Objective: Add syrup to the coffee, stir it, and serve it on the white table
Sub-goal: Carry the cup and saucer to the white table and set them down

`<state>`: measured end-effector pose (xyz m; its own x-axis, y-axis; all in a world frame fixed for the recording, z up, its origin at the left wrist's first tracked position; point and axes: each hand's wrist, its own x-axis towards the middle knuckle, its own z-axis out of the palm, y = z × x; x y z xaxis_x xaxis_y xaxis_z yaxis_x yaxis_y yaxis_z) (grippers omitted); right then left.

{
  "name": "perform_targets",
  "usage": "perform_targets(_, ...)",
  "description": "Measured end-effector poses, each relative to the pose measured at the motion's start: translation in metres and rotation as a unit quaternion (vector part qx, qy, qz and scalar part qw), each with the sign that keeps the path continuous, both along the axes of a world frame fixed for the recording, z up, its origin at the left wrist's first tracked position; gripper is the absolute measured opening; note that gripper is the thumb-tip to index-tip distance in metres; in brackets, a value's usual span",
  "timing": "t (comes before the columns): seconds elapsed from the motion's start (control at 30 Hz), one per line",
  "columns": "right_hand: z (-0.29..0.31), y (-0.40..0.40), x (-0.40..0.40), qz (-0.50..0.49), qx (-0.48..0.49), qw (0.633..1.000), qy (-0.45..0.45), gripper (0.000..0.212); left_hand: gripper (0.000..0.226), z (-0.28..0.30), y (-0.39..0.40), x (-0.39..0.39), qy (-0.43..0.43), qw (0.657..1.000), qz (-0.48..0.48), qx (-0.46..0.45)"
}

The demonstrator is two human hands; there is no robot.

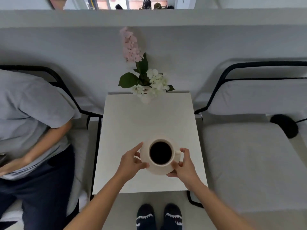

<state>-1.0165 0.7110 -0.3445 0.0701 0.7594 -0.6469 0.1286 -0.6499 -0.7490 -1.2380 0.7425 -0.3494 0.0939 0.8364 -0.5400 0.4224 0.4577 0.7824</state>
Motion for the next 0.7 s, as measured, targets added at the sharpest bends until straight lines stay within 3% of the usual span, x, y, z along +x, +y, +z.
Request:
perform_targets(0.37, -0.121, 0.031, -0.019, 0.055, -0.033, 0.997, -0.038, 0.043, 0.093, -0.133, 0.024, -0.019, 0.036, 0.999, -0.006, -0.009)
perform_targets(0.7, -0.165, 0.036, -0.025, 0.061, -0.036, 0.995, -0.067, 0.041, 0.095, -0.176, 0.027, -0.022, 0.042, 0.999, -0.009, -0.004)
